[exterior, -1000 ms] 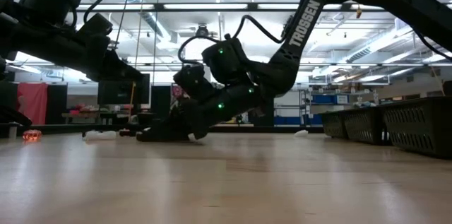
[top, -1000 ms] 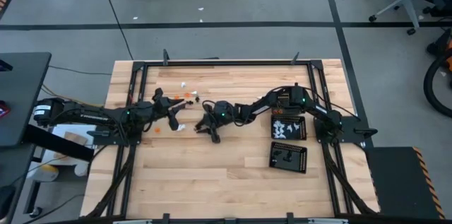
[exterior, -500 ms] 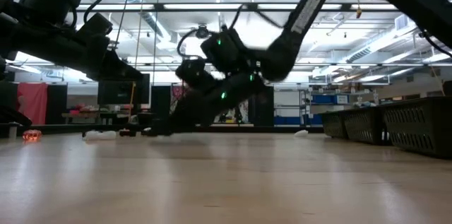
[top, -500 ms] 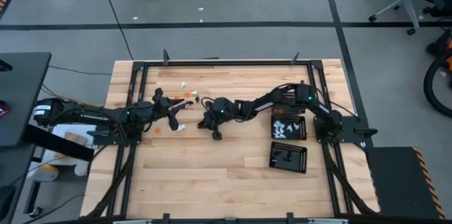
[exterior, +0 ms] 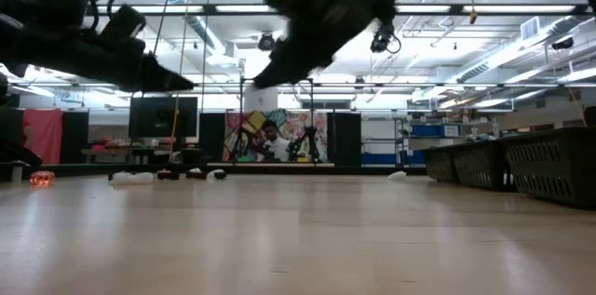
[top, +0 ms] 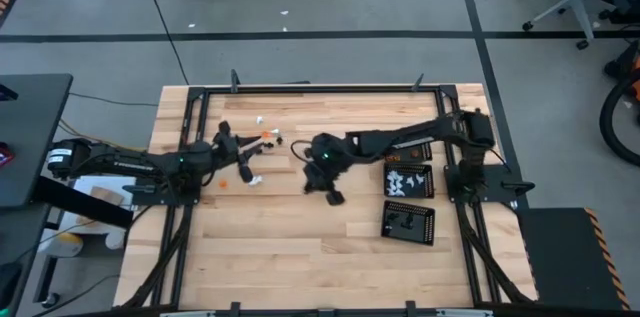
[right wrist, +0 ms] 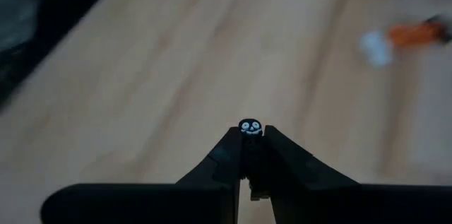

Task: Sort Halloween decoration
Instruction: Put the black skeleton toy into the bottom bin, then put the white ghost toy into the center black bin

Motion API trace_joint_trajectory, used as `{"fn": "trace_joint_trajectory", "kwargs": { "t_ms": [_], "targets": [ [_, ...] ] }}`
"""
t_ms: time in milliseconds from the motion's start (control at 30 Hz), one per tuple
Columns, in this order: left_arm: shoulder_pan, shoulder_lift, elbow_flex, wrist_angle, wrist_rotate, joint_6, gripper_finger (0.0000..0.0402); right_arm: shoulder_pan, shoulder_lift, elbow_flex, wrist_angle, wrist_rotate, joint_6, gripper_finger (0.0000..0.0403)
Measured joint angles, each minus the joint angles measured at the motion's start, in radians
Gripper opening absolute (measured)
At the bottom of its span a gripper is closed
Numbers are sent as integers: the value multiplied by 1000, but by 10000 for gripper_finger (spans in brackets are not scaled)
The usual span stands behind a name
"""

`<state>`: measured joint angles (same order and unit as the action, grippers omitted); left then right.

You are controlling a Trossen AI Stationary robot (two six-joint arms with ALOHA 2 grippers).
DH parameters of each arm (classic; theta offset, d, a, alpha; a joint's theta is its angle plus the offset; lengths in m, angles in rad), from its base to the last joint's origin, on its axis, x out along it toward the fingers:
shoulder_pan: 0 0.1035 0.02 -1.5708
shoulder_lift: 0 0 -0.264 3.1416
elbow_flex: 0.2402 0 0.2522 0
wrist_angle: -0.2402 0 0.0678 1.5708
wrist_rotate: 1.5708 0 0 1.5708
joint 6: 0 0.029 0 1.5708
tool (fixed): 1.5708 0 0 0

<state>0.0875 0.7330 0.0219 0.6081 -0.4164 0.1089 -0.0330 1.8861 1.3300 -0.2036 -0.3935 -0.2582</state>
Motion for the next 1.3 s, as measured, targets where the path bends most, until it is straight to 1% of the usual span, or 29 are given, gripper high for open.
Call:
{"fn": "trace_joint_trajectory", "kwargs": {
  "t_ms": [100, 233, 367, 467, 533, 667, 767, 833, 967, 1067, 1167, 1300],
  "targets": [
    [0, 0, 0, 72, 1, 81, 77, 41, -76, 0, -163, 9, 51, 53],
    [0, 0, 0, 160, 2, 153, 77, 99, -176, 0, -363, 33, 172, 53],
    [0, 0, 0, 223, 2, 200, 77, 156, -258, 0, -540, 33, 360, 53],
    [0, 0, 0, 257, 2, 219, 77, 192, -293, -27, -628, 37, 522, 54],
    [0, 0, 0, 268, 1, 221, 77, 215, -310, -73, -650, 16, 620, 56],
    [0, 0, 0, 292, 1, 231, 77, 259, -325, -192, -655, -70, 788, 60],
    [0, 0, 0, 308, 1, 253, 77, 285, -320, -270, -654, -125, 872, 61],
    [0, 0, 0, 317, 1, 257, 77, 298, -319, -317, -648, -126, 918, 62],
    [0, 0, 0, 325, 1, 285, 77, 307, -319, -396, -620, -119, 972, 68],
    [0, 0, 0, 331, 1, 300, 77, 306, -319, -439, -614, -118, 996, 85],
    [0, 0, 0, 331, 1, 306, 77, 301, -318, -452, -612, -139, 1000, 109],
    [0, 0, 0, 331, 1, 306, 77, 287, -318, -434, -616, -157, 1014, 136]
  ]
}}
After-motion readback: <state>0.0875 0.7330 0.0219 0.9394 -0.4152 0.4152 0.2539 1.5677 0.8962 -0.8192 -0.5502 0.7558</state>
